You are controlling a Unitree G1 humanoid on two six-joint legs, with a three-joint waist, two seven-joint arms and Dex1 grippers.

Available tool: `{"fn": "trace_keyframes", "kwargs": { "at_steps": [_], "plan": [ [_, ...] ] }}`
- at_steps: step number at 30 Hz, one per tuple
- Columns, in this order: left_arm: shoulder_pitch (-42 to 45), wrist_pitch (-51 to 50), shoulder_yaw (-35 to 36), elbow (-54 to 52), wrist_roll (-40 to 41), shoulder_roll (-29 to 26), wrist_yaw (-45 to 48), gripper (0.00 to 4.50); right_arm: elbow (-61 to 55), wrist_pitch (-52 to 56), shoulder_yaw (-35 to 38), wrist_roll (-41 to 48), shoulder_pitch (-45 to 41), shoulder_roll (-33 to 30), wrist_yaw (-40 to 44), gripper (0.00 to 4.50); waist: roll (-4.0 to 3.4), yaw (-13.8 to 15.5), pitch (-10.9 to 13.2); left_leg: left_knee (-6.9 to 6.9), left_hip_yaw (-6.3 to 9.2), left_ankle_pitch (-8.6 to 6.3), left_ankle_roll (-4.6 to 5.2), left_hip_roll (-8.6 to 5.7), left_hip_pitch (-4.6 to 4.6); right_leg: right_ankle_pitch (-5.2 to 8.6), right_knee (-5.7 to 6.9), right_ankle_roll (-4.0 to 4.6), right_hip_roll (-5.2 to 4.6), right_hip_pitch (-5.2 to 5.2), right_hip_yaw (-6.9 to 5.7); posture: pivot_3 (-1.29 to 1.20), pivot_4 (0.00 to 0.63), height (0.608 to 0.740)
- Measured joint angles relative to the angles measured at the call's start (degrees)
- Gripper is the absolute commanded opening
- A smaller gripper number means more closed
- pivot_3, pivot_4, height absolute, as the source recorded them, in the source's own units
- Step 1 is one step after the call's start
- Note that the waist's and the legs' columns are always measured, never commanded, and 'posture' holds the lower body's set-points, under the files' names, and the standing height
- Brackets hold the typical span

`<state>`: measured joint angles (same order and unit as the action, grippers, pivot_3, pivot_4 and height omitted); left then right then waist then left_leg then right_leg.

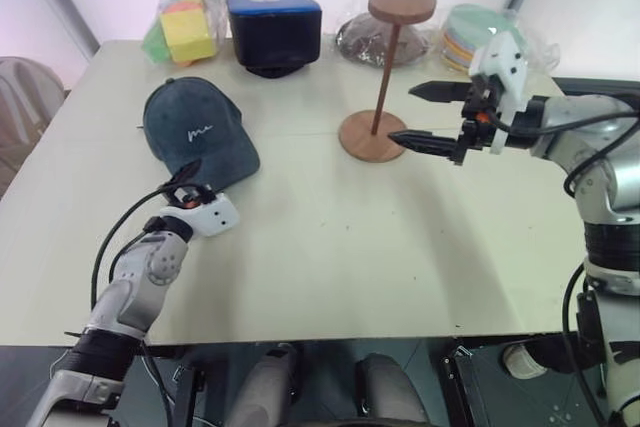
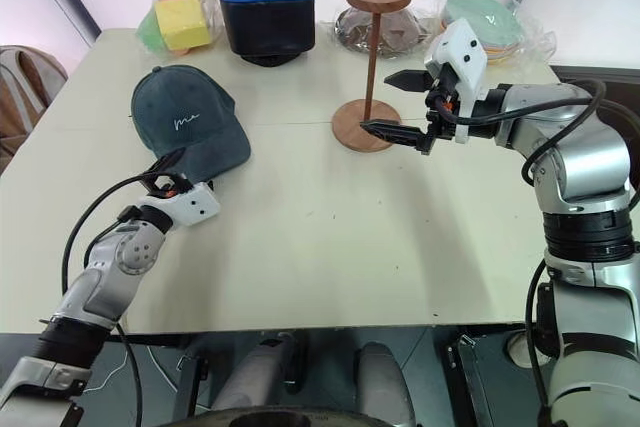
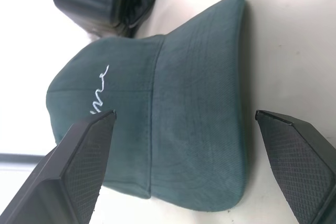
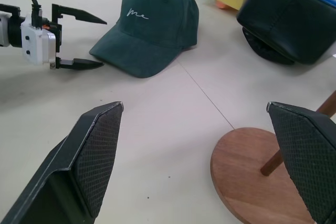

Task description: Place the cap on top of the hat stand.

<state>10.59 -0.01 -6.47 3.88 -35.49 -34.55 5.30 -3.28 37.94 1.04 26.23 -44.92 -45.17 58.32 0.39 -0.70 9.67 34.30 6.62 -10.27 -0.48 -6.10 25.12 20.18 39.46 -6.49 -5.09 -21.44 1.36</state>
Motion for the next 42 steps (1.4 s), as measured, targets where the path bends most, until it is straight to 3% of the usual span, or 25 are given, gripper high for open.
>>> {"fn": "trace_keyframes", "kwargs": {
  "at_steps": [16, 35, 38, 42],
  "plan": [
    [-5.25, -7.29, 1.25, -4.41, -1.03, 1.52, -4.3, 4.5, -0.01, 0.4, 0.0, 0.01, -0.17, -0.24, -0.02, 4.48, -0.29, -0.43, -0.2, -0.03, -0.03, -0.01, 0.0, 0.03, -0.01, 0.0, -0.01, 0.01, 0.04, -0.03, 0.04, 0.0, 0.15, 0.74],
    [2.78, -2.9, -0.37, 6.85, -0.77, 1.44, -5.07, 4.5, -0.83, 0.51, 0.25, 0.08, -0.21, -0.57, -0.17, 4.48, -0.86, 0.08, -0.78, -0.02, -0.02, 0.0, 0.0, 0.0, -0.12, 0.0, 0.02, 0.0, 0.01, 0.1, 0.04, 0.0, 0.15, 0.74],
    [3.03, -2.81, -0.92, 7.58, -0.77, 1.46, -5.03, 3.66, -1.22, 0.51, 0.43, 0.38, -0.2, -0.6, -0.28, 4.5, -0.85, 0.07, -0.8, -0.01, -0.02, 0.0, 0.0, -0.01, -0.13, 0.0, 0.02, 0.0, 0.0, 0.11, 0.04, 0.0, 0.15, 0.74],
    [2.83, -2.36, -1.63, 8.49, -0.81, 1.24, -4.91, 1.56, -1.22, 0.55, 0.71, 0.49, -0.04, -0.87, -0.6, 4.5, -0.89, -0.03, -0.82, -0.03, -0.02, 0.0, 0.0, -0.01, -0.13, 0.0, 0.02, 0.01, 0.01, 0.1, 0.05, 0.0, 0.15, 0.74]
  ]
}}
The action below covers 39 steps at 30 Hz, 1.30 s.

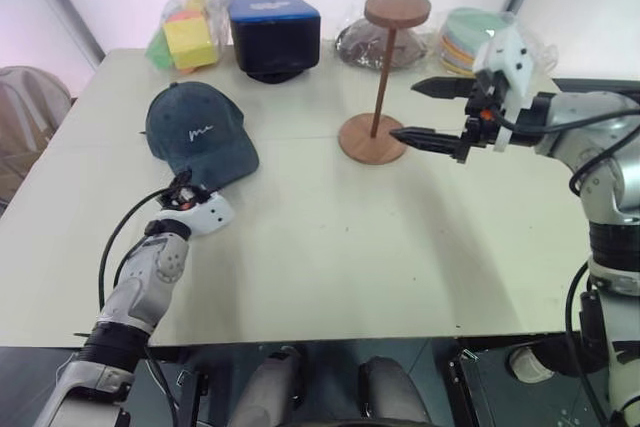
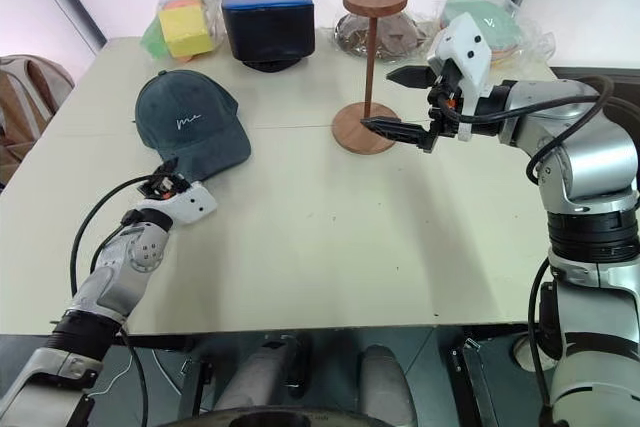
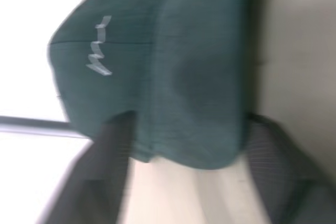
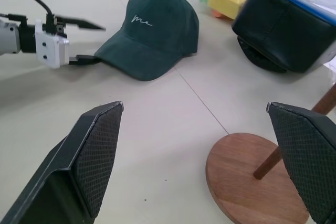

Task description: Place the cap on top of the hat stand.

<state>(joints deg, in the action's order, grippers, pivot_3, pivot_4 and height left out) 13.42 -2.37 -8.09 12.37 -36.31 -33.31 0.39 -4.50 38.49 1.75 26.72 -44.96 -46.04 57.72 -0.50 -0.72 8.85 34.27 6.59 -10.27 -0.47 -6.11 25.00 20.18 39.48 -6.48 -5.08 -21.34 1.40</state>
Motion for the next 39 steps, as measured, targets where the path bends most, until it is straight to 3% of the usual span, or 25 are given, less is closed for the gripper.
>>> {"fn": "trace_keyframes", "kwargs": {
  "at_steps": [3, 17, 28, 39],
  "plan": [
    [0.28, 0.46, 0.41, -0.34, 0.03, -0.27, -0.2, 0.05, 0.0, 0.0, 0.33, 0.03, 0.01, -0.05, -0.07, 4.5, -0.31, 0.1, -0.2, 0.0, 0.0, 0.0, 0.0, -0.01, -0.04, 0.0, 0.0, 0.0, -0.01, 0.05, 0.0, 0.0, 0.15, 0.74],
    [-1.34, 1.98, 0.99, -1.08, -0.39, -0.35, -6.03, 0.02, -0.01, 0.0, 0.34, 0.12, 0.0, -0.04, -0.1, 4.5, -0.32, 0.04, -0.25, -0.01, 0.0, 0.0, 0.0, -0.01, -0.13, 0.0, -0.01, 0.0, -0.01, 0.11, 0.02, 0.0, 0.15, 0.74],
    [-6.92, 10.7, 5.11, -6.84, 0.87, -0.78, -14.59, 0.02, 0.04, -0.03, 0.34, 0.11, -0.04, -0.04, 0.05, 4.5, -0.02, 0.23, -0.06, 0.01, 0.02, 0.0, 0.0, -0.01, 0.16, 0.0, -0.05, 0.0, -0.03, -0.12, 0.0, 0.0, 0.15, 0.74],
    [-3.71, 15.06, 7.36, -15.6, 3.31, 4.69, -15.15, 0.02, 0.96, -0.25, -0.23, -0.43, -0.99, 0.07, 0.56, 4.5, 0.13, 0.14, 0.02, 0.03, 0.02, 0.0, 0.0, -0.02, 0.18, 0.0, -0.07, -0.01, -0.01, -0.1, -0.05, 0.0, 0.15, 0.74]
  ]
}}
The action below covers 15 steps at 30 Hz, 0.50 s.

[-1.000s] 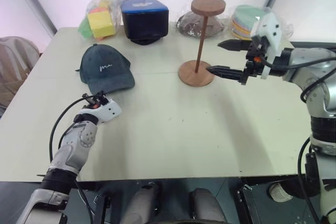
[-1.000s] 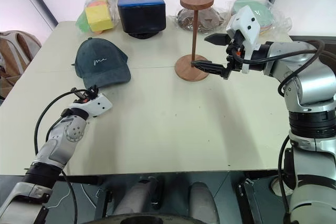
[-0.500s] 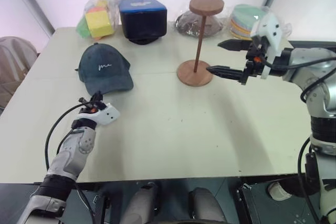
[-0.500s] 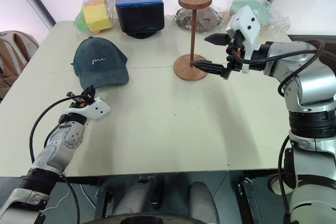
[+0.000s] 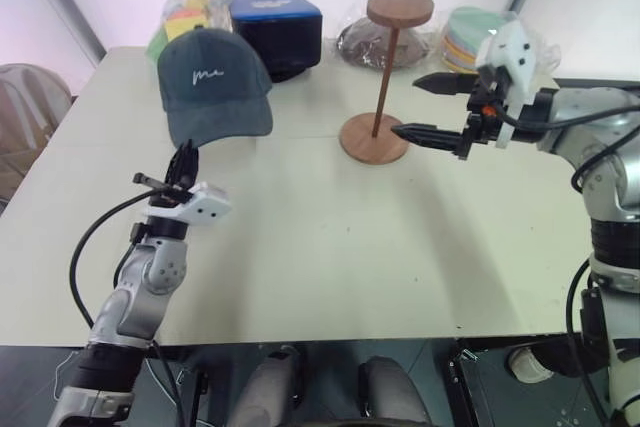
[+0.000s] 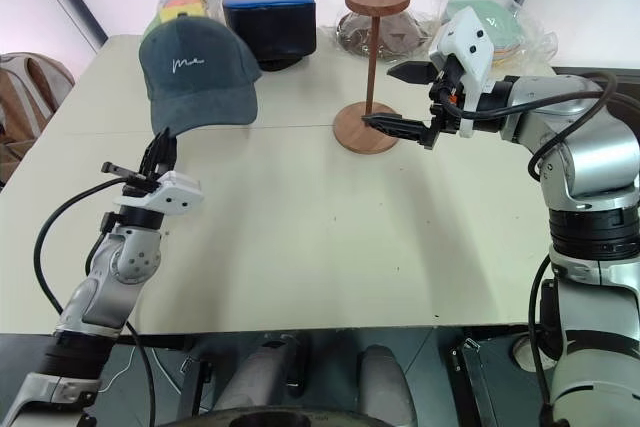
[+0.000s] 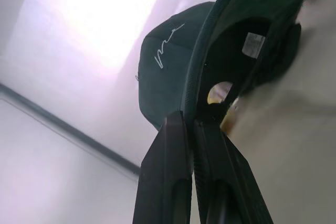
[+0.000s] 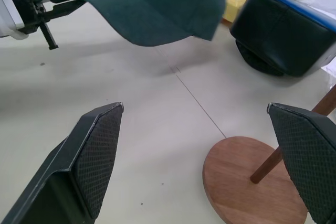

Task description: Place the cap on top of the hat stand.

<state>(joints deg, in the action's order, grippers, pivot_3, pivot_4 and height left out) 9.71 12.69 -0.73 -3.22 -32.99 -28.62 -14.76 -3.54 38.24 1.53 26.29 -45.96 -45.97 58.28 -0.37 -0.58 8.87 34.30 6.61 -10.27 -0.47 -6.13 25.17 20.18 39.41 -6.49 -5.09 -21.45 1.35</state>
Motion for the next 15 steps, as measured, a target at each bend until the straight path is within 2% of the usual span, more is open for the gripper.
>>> {"fn": "trace_keyframes", "kwargs": {
  "at_steps": [8, 15],
  "plan": [
    [10.93, -1.09, -1.34, -1.48, -0.72, 2.86, 3.37, 0.02, 3.74, -2.36, 0.55, -1.47, -0.95, -1.64, 0.28, 4.5, 0.04, 0.1, 0.02, 0.12, 0.0, 0.0, 0.01, -0.01, 0.1, 0.0, 0.0, -0.01, 0.02, -0.01, -0.1, 0.0, 0.15, 0.74],
    [20.99, -0.96, -3.43, 1.67, -1.43, 4.74, 4.5, 0.02, 3.37, 1.37, 9.08, 1.07, -1.0, -5.96, -2.6, 4.5, 0.08, 0.03, 0.04, 0.5, 0.01, -0.08, 0.14, 0.01, 0.23, -0.01, 0.02, -0.02, 0.06, 0.03, -0.13, 0.0, 0.15, 0.74]
  ]
}}
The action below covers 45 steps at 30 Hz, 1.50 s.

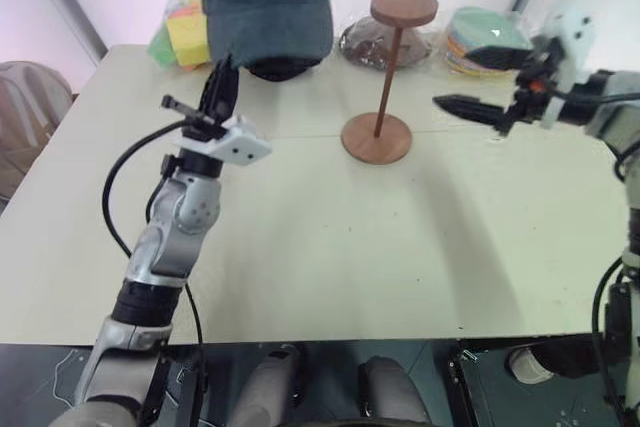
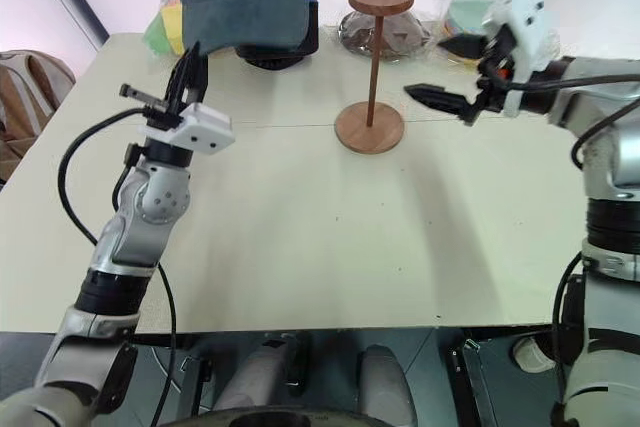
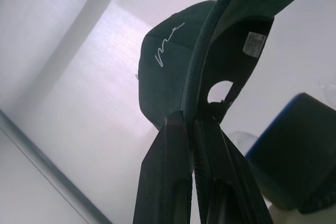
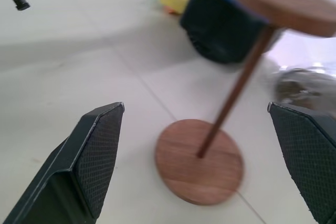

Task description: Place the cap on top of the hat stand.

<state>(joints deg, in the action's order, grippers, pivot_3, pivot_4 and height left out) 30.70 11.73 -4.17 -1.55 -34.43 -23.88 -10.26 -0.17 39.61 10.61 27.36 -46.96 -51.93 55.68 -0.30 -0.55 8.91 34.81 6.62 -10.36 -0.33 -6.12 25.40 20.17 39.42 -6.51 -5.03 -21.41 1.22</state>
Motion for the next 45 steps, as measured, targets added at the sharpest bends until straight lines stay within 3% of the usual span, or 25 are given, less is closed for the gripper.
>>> {"fn": "trace_keyframes", "kwargs": {
  "at_steps": [9, 15, 24, 33, 45],
  "plan": [
    [6.26, 2.12, -3.1, 7.61, 0.13, 2.62, 0.03, 0.02, -11.81, 19.43, 14.22, 19.98, -1.19, 2.09, -11.62, 4.5, 0.06, 0.35, 0.03, 0.2, 0.04, -0.03, 0.05, 0.01, 0.1, -0.01, 0.04, -0.01, 0.0, 0.03, -0.01, 0.0, 0.15, 0.74],
    [11.27, 4.12, -4.03, 10.78, 0.15, 4.25, -0.5, 0.02, -17.8, 24.94, 20.42, 28.32, 3.16, 3.16, -19.92, 4.5, 0.09, 1.31, 0.05, 0.29, 0.01, -0.06, 0.11, -0.01, 0.11, -0.03, 0.04, -0.06, -0.02, 0.06, 0.02, 0.0, 0.15, 0.74],
    [16.95, 5.34, -5.87, 15.16, -0.95, 6.51, -2.57, 0.02, -20.55, 25.68, 21.73, 31.68, 9.52, 1.78, -24.3, 4.5, 0.1, 1.33, 0.06, 0.31, -0.03, -0.05, 0.12, -0.03, 0.11, -0.06, 0.05, -0.12, -0.01, 0.06, -0.02, 0.0, 0.15, 0.74],
    [17.17, 6.37, -8.68, 17.8, -2.22, 9.19, -3.25, 0.02, -19.83, 24.49, 23.72, 32.46, 11.58, -1.33, -26.2, 4.5, 0.12, 1.24, 0.07, 0.31, -0.04, -0.06, 0.14, -0.01, 0.11, -0.06, 0.06, -0.12, 0.01, 0.05, 0.0, 0.0, 0.15, 0.74],
    [18.6, 7.72, -11.55, 20.17, -3.0, 13.27, -4.26, 0.02, -22.31, 21.64, 24.49, 30.22, 24.0, -2.25, -27.37, 4.5, 0.2, 1.23, 0.11, 0.36, -0.07, -0.07, 0.16, -0.01, 0.1, -0.06, 0.07, -0.14, 0.03, 0.07, 0.01, 0.0, 0.15, 0.74]
  ]
}}
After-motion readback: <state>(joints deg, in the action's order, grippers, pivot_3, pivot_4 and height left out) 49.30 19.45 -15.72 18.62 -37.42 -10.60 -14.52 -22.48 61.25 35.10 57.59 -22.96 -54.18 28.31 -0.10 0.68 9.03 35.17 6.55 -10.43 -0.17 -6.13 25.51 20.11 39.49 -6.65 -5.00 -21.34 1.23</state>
